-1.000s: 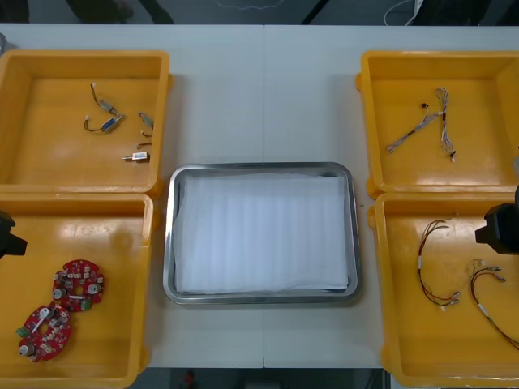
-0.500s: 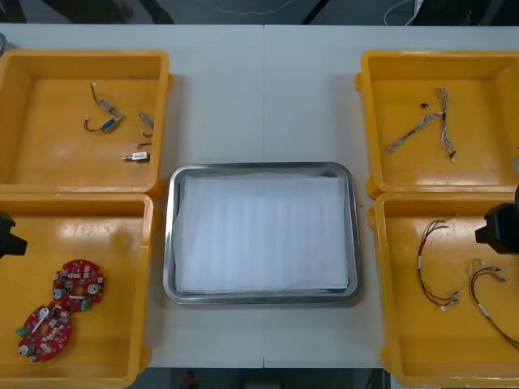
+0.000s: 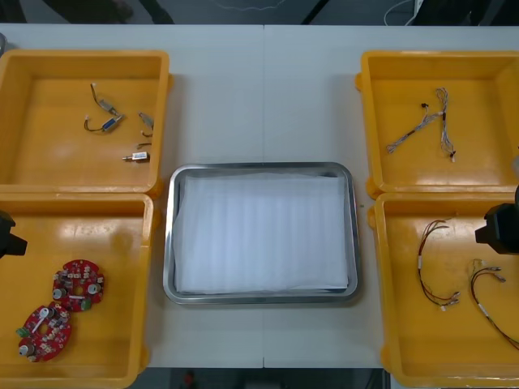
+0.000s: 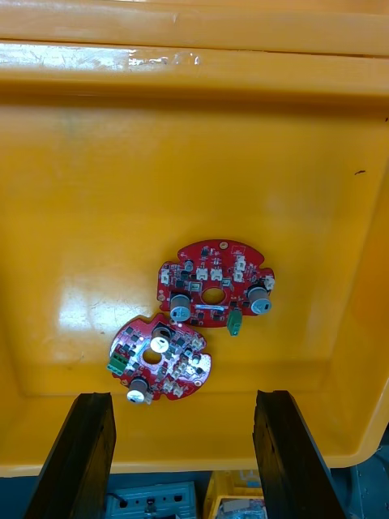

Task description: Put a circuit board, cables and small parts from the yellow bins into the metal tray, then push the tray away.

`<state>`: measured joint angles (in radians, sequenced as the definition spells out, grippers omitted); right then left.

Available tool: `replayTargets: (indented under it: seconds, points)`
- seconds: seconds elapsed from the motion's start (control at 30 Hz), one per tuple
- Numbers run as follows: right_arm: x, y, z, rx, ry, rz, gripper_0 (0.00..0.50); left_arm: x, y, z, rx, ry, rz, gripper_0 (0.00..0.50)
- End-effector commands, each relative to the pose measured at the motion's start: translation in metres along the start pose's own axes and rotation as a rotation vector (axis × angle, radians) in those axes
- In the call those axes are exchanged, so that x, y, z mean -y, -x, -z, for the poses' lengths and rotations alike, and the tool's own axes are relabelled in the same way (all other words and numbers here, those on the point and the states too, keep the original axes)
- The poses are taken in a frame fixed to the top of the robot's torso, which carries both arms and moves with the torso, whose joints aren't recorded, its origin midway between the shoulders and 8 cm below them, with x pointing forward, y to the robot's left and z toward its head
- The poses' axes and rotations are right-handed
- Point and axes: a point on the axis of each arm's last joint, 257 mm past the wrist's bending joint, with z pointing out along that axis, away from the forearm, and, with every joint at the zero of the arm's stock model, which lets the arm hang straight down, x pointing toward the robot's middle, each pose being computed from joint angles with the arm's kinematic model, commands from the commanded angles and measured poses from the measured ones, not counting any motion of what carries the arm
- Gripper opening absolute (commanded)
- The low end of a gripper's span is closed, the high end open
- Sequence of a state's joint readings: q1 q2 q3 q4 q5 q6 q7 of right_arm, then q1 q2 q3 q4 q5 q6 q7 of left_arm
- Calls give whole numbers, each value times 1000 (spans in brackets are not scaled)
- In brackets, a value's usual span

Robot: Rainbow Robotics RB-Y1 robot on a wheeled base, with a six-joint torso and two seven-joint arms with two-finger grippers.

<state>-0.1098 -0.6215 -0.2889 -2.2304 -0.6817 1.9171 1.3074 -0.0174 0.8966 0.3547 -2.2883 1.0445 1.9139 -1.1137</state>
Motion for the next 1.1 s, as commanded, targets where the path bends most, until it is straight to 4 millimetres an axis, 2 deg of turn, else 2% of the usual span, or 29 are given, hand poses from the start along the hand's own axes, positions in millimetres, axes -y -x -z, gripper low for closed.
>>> replayTargets:
  seconds: [0.03,0.73,0.77,1.1]
  points:
    - [19,1,9,9,-39,24,500,-14,3,13,23,54,-94,500]
    - [19,1,9,9,-39,24,500,-14,3,13,23,54,-94,500]
    - [19,1,9,9,-39,24,500,-14,-11,0,-28,41,-82,500]
    - [19,-5,7,1,-25,7,500,-16,-9,-2,-17,57,-103,500]
